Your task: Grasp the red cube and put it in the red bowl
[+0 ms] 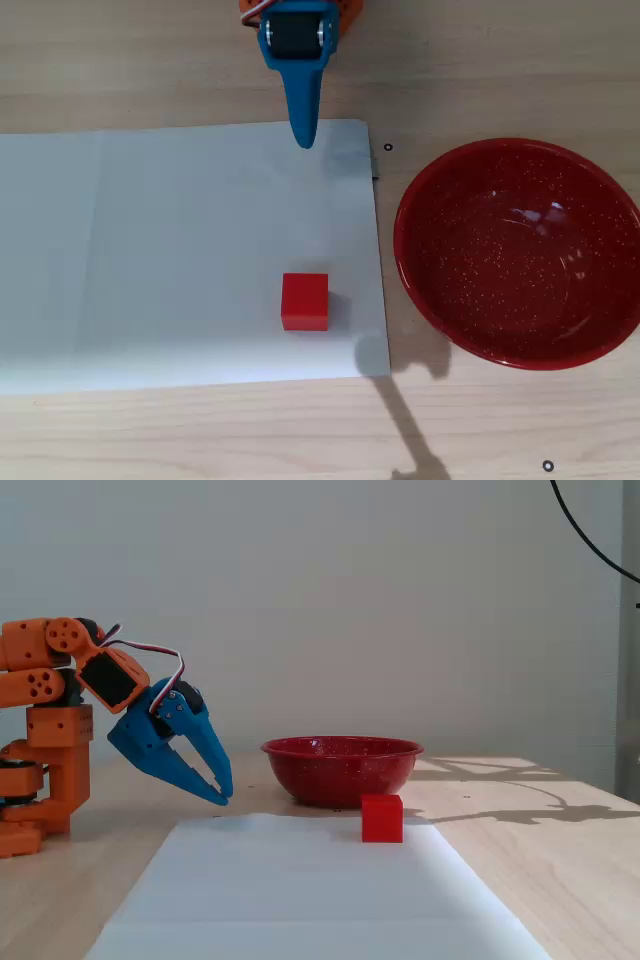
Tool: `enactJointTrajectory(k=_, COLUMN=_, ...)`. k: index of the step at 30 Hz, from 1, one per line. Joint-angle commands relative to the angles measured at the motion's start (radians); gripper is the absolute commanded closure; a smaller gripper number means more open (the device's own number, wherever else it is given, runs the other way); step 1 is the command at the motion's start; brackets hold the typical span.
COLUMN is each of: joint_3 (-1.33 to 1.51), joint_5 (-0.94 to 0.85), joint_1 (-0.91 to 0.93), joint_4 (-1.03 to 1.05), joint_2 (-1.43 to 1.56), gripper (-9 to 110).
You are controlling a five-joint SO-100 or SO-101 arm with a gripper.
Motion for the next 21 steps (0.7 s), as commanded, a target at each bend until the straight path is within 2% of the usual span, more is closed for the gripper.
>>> enactJointTrajectory(k=1, joint_3=0.008, joint_5=0.052, joint_1=0.043, joint_4=-0.003, joint_2=0.011, gripper=101)
enactJointTrajectory(k=21, joint_3=0.008, joint_5=0.086, joint_1=0.048, joint_4=-0.020, joint_2=-0.005, gripper=101)
